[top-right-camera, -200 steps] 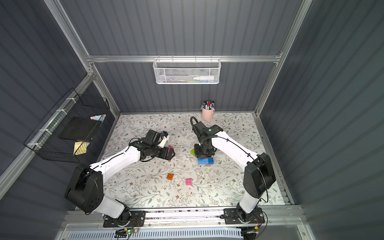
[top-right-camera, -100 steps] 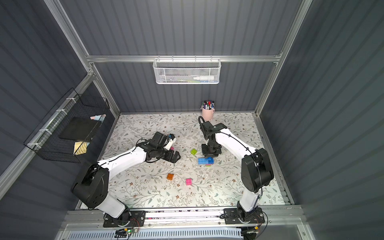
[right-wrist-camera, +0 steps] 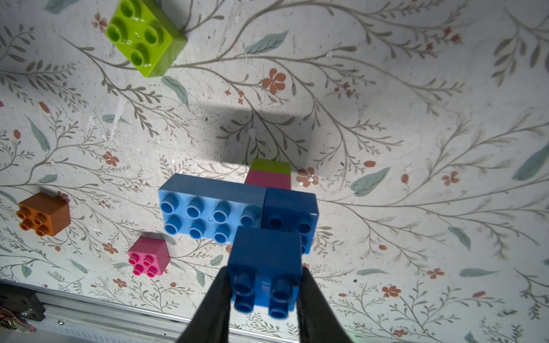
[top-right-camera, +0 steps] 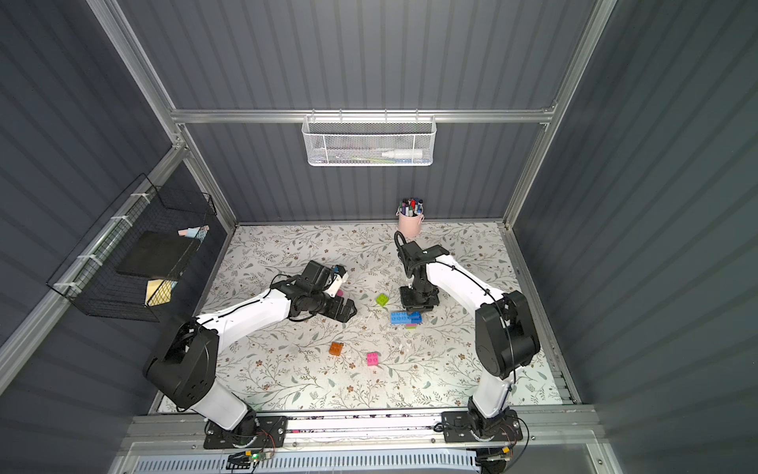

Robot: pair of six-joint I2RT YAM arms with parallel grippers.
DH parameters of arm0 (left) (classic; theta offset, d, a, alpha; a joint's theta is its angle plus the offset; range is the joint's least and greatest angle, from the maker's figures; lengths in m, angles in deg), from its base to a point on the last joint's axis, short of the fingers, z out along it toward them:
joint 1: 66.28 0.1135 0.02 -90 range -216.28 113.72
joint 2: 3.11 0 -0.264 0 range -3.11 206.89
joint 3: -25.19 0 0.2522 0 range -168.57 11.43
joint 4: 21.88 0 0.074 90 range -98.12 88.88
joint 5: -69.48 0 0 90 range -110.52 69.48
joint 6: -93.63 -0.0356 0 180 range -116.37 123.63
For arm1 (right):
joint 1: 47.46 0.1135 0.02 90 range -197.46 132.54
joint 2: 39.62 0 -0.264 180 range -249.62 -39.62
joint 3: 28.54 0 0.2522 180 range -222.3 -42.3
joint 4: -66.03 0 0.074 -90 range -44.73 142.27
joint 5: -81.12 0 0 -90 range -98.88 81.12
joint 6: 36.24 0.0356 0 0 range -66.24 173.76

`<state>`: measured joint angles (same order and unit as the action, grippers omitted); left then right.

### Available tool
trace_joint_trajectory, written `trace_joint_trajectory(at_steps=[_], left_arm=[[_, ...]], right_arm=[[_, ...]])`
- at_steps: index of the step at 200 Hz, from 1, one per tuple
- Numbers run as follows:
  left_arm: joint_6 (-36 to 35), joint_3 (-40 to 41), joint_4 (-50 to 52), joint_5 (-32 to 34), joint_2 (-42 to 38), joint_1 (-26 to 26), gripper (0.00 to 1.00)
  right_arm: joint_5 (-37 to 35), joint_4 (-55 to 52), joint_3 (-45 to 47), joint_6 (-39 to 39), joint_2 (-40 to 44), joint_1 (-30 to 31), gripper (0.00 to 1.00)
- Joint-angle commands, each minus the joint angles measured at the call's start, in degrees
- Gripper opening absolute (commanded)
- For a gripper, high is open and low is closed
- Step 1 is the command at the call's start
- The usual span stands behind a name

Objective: Assemble the number 4 with lego
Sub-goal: Assemble the lego brick with the lego brick.

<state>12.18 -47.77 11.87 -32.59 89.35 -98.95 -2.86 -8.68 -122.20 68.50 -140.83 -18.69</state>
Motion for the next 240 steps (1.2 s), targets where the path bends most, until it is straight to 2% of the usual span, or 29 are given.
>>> trace_joint_trajectory(at_steps=[1,94,240], left_arm=[[-0.91,-1.71,0.18,0.22,0.87,-0.47,0.99],[-1.09,-2.06,0.26,0.49,1.40,-0.55,0.99],[-1.60,-1.11,-0.38,0.05,1.23,-0.56,0.99]], right_arm=[[0.81,-0.41,0.08,-1.23,-1.40,-0.32,0.25],[1.45,0.47,-0.53,-1.54,-3.25,-0.61,0.25],[0.26,3.47,6.22,-3.31,-7.66,-1.00,0.24]])
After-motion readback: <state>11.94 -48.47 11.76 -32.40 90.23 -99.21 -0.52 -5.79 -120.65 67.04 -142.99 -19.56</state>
